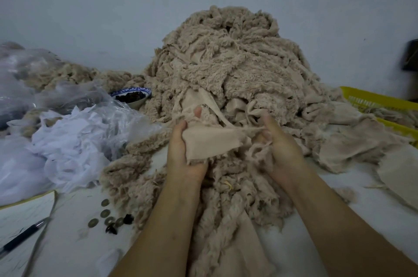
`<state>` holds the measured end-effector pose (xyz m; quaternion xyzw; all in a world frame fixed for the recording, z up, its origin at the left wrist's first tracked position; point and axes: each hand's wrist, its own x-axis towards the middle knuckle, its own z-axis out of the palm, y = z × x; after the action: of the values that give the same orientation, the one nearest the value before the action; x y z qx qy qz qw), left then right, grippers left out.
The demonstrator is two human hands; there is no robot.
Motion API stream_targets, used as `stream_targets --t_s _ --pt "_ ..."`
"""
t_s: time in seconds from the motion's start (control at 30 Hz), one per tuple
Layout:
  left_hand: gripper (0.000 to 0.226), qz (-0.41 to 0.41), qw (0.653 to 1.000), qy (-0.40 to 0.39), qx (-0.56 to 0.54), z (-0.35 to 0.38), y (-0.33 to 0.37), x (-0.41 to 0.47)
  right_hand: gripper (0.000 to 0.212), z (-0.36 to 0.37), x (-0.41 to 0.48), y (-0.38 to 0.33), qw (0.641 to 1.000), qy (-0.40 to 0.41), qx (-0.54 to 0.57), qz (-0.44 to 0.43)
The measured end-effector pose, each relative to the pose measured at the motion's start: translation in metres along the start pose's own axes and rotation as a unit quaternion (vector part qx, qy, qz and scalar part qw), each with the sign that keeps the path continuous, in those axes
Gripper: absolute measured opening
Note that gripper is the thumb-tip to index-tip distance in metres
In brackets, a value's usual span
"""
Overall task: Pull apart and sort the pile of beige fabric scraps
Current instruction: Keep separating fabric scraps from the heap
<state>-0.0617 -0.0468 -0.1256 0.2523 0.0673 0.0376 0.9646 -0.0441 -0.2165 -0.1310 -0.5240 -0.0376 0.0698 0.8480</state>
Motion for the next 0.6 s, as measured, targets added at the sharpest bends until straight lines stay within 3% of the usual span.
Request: stream_targets --t_s 0.1,0.17,0.27,0.37,0.4,0.47,0.53,0.6 --pt "0.034 0.023 0.999 0.0 -0.025 -0.003 0.008 0.004 0.045 -0.012 0.004 -0.012 0.984 0.004 0.176 0.027" --pt "0.035 0.046 0.999 -0.004 -0.016 -0.007 0.015 0.006 0.048 -0.023 0.007 -0.016 0.984 0.012 0.18 0.003" --pt "0.035 0.043 0.995 -0.064 0.068 -0.002 0.008 0.001 0.031 -0.021 0.006 -0.005 0.998 0.045 -0.007 -0.045" --pt "0.035 0.033 0.979 -0.133 0.152 0.006 -0.003 -0.007 0.018 -0.005 0.007 0.012 0.968 0.034 -0.22 -0.111" --pt "0.035 0.039 0.971 -0.144 0.188 0.007 -0.006 -0.01 0.026 -0.001 0.007 0.015 0.964 0.026 -0.235 -0.123" --pt "0.032 0.089 0.932 -0.141 0.323 0.005 -0.015 -0.014 0.053 0.004 0.005 0.019 0.969 -0.023 -0.213 -0.12" --pt "0.031 0.178 0.847 -0.125 0.486 0.005 -0.027 -0.018 0.071 0.005 0.003 0.021 0.961 -0.056 -0.243 -0.121" --pt "0.031 0.239 0.807 -0.127 0.525 0.006 -0.037 -0.018 0.056 0.005 0.003 0.021 0.949 -0.038 -0.286 -0.131"
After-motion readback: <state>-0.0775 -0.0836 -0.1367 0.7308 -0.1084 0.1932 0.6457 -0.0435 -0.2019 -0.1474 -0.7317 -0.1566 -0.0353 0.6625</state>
